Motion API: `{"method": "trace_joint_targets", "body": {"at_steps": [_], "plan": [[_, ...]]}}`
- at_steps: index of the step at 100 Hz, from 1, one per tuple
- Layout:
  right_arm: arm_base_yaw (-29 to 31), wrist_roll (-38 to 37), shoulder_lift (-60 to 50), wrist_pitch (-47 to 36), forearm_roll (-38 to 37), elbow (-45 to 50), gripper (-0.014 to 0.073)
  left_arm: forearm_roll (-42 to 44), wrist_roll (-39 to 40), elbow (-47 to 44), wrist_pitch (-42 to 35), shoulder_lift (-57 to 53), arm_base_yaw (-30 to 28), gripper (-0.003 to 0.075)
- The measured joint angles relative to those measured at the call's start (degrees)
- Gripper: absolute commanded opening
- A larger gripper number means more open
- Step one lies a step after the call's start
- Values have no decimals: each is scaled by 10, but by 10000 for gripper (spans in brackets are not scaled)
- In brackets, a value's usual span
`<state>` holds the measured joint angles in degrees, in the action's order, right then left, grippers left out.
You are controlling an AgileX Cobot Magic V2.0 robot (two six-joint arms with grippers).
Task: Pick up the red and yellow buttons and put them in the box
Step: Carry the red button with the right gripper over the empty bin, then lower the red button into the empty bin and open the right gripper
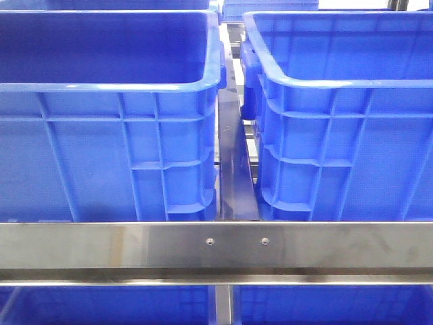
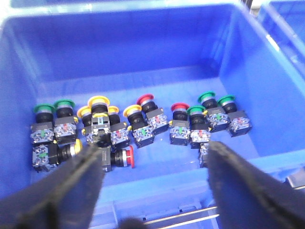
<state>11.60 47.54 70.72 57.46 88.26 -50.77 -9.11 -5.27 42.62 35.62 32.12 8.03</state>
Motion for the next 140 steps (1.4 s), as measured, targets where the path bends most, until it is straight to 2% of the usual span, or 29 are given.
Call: {"method": "trace_joint_targets", "body": {"at_steps": [22, 40, 55, 75, 90, 101, 113, 140], "plan": [[0, 48, 0, -51, 0, 0, 78, 5, 0, -8, -1, -27, -1, -22], [0, 124, 0, -154, 1, 0, 78, 7, 0, -9, -1, -27, -1, -19], [0, 224, 3, -267, 12, 0, 77, 7, 0, -10, -1, -27, -1, -19], [0, 347, 33, -369, 84, 0, 77, 7, 0, -10, -2, -27, -1, -19], [0, 478, 82, -385, 137, -2, 73, 7, 0, -10, -2, -27, -1, -19], [0, 558, 122, -381, 144, -19, 15, 7, 0, -10, -2, -27, -1, -19], [0, 606, 166, -379, 145, -48, -37, 7, 0, -10, -2, -27, -1, -19], [0, 673, 246, -405, 149, -123, -36, 7, 0, -10, -2, -27, -1, -19]]}}
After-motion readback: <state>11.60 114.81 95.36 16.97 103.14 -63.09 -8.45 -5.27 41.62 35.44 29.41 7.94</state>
